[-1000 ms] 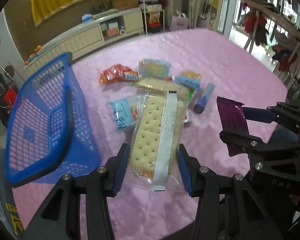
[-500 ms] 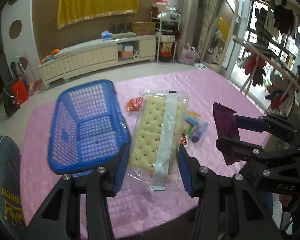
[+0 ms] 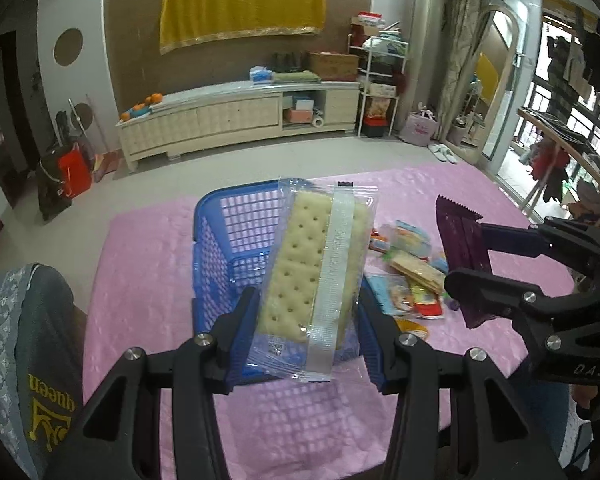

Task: Organize snacks
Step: 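Carry both packs over the blue basket and open both tools to drop them, then withdraw both tools from the basket back toward the snack pile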

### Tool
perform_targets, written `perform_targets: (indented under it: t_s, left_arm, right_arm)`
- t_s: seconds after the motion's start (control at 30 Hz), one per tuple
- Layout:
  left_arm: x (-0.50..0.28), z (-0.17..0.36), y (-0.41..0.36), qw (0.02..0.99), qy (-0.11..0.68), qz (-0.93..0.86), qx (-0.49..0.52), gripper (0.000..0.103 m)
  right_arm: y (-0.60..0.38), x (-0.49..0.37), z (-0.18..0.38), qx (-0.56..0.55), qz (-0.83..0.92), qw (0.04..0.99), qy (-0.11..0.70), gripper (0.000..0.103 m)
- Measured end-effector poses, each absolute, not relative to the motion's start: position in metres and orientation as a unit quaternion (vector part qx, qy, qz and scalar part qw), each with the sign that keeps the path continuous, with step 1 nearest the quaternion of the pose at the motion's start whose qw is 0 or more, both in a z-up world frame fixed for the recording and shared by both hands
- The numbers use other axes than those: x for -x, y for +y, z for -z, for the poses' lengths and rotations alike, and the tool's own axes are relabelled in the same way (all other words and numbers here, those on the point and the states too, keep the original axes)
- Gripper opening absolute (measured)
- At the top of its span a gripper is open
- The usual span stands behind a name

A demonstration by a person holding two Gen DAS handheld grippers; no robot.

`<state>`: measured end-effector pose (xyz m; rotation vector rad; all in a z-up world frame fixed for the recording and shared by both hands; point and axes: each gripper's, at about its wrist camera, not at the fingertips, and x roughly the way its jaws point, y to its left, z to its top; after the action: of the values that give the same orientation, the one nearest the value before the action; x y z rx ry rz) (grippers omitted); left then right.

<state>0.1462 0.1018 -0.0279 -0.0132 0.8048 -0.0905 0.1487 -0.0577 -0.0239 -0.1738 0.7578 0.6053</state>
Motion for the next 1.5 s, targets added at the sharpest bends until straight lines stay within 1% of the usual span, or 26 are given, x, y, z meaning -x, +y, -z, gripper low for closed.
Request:
perform_targets:
  t_s: [0.27,0.5,0.7,0.93,1.0,1.07,1.17,1.33,1.4,1.43,1.47,1.5]
  left_arm:
    - [-0.197,0.055,0.139,0.909,0.414,0.033,0.036,0.045]
    - [-0.251,0.083,0.167,0.884,0.463,0.024,0.068,0.045]
    - [-0.276,0.098,0.17,0.875,0.477,0.046,0.066,0.045]
    - [-0.291,0.107,0.167,0.866,0.492,0.054,0.066,0.045]
    - [-0.29,0.109,0.167,0.867,0.49,0.06,0.064,0.05]
    - [-0.285,0.107,0.167,0.873,0.482,0.054,0.053,0.053]
    - [-0.278,0.1,0.168,0.879,0.473,0.044,0.051,0.064]
    - [-0.255,0.078,0.168,0.891,0.449,0.041,0.056,0.064]
    - [-0.237,0.065,0.165,0.899,0.433,0.04,0.052,0.065]
    - [-0.227,0.055,0.161,0.905,0.421,0.038,0.046,0.068]
    - [-0.22,0.049,0.159,0.909,0.413,0.036,0.042,0.073]
    - [-0.212,0.042,0.156,0.915,0.401,0.037,0.037,0.075]
  right_arm:
    - [-0.028,-0.196,0.05,0.09,-0.307,0.863,0.391,0.06]
    - [-0.004,-0.242,0.075,0.096,-0.316,0.842,0.426,0.06]
    - [0.011,-0.275,0.092,0.126,-0.315,0.833,0.438,0.06]
    - [0.021,-0.289,0.096,0.152,-0.321,0.827,0.435,0.061]
    - [0.024,-0.291,0.093,0.165,-0.32,0.83,0.425,0.066]
    - [0.026,-0.295,0.092,0.169,-0.329,0.823,0.431,0.069]
    - [0.025,-0.297,0.089,0.169,-0.331,0.821,0.433,0.075]
    - [0.008,-0.287,0.068,0.135,-0.327,0.84,0.411,0.076]
    - [0.001,-0.273,0.055,0.138,-0.325,0.852,0.387,0.076]
    - [0.001,-0.267,0.049,0.146,-0.319,0.858,0.374,0.076]
    - [-0.002,-0.26,0.043,0.154,-0.313,0.864,0.363,0.076]
    - [-0.005,-0.253,0.037,0.16,-0.31,0.868,0.355,0.076]
